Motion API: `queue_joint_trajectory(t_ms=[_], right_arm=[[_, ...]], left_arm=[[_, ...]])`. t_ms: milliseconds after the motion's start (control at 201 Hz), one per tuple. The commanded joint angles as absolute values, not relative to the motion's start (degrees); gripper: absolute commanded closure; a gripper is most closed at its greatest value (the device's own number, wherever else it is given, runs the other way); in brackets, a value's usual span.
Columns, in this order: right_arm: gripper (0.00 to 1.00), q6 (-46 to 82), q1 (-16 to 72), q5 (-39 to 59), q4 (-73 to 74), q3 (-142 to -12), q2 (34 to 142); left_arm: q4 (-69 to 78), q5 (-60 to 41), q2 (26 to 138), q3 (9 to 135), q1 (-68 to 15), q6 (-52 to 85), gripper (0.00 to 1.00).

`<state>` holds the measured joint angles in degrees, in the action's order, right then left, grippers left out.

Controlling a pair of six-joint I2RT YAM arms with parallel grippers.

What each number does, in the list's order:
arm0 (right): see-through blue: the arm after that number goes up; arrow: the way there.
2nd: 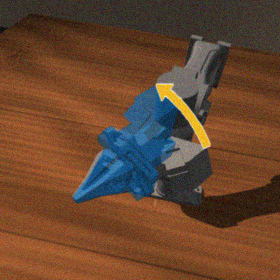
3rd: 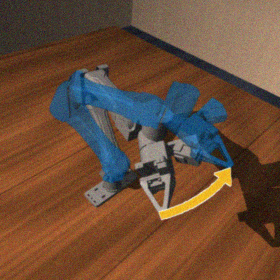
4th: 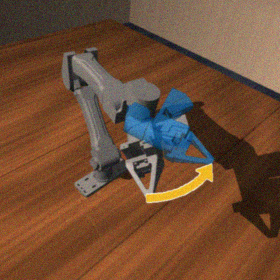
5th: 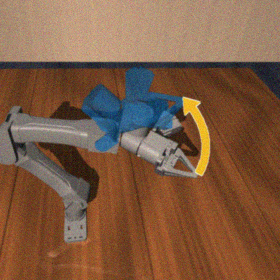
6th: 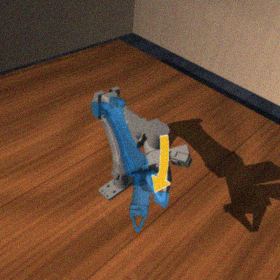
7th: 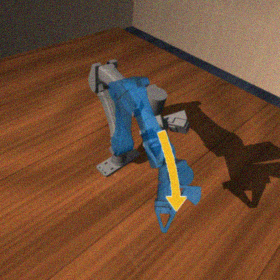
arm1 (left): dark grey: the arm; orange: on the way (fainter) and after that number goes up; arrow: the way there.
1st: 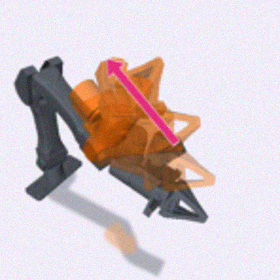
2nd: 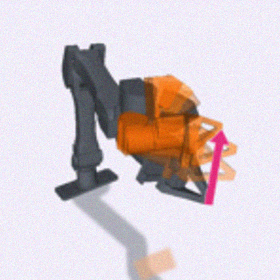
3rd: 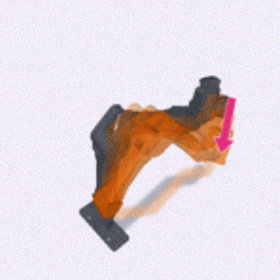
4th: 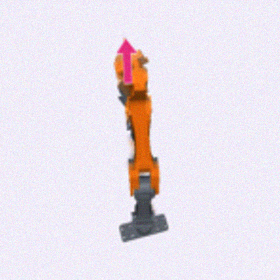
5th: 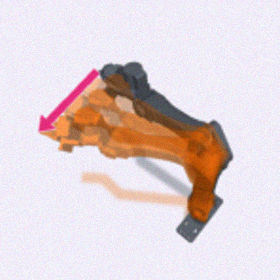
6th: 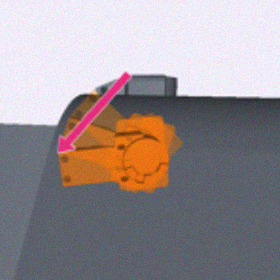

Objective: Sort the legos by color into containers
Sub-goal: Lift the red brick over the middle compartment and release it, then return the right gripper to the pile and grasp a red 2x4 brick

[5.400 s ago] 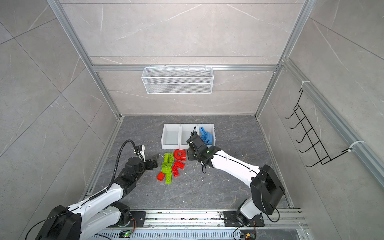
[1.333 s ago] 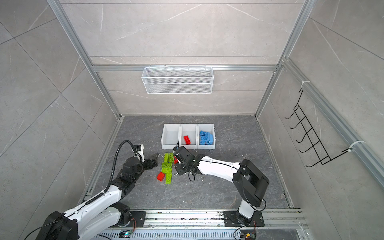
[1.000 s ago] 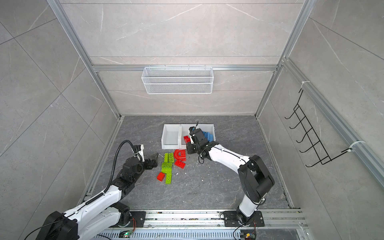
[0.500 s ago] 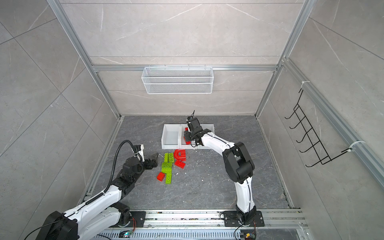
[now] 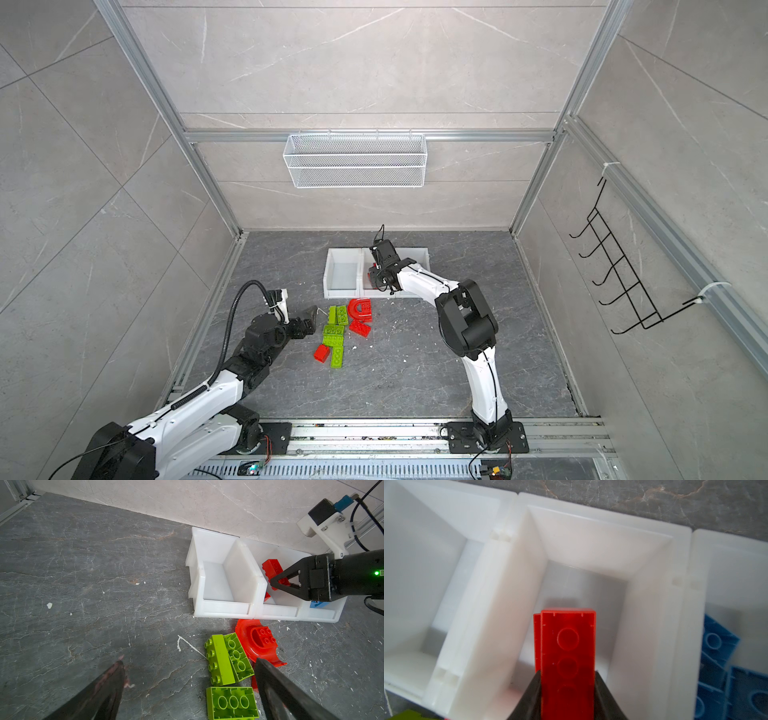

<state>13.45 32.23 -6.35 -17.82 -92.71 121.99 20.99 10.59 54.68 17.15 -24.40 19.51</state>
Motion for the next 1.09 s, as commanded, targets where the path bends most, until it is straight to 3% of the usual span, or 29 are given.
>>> queue_joint_trajectory(t_ms=[0,234,418,682,1085], right_arm=[[0.56,13.0,32.1,-7.3,-19.6,-94.6,122.8],[0.45,13.0,32.5,-4.4,-20.1,-92.1,117.3],[0.39,13.1,35.5,3.4,-15.1,-80.8,107.9],[0.38,14.2,42.5,8.7,-10.2,-68.6,104.7],[0.4,15.0,46.5,10.1,-8.6,-70.9,110.1]], left_arm=[[22.9,11.5,54.6,18.0,-24.3,18.8,0.01],[22.8,11.6,54.5,18.0,-24.3,18.8,0.01],[22.8,12.0,54.3,18.0,-24.3,18.8,0.01],[23.0,11.6,54.6,18.1,-24.3,18.9,0.01],[23.1,11.7,55.3,18.2,-24.3,18.7,0.01]])
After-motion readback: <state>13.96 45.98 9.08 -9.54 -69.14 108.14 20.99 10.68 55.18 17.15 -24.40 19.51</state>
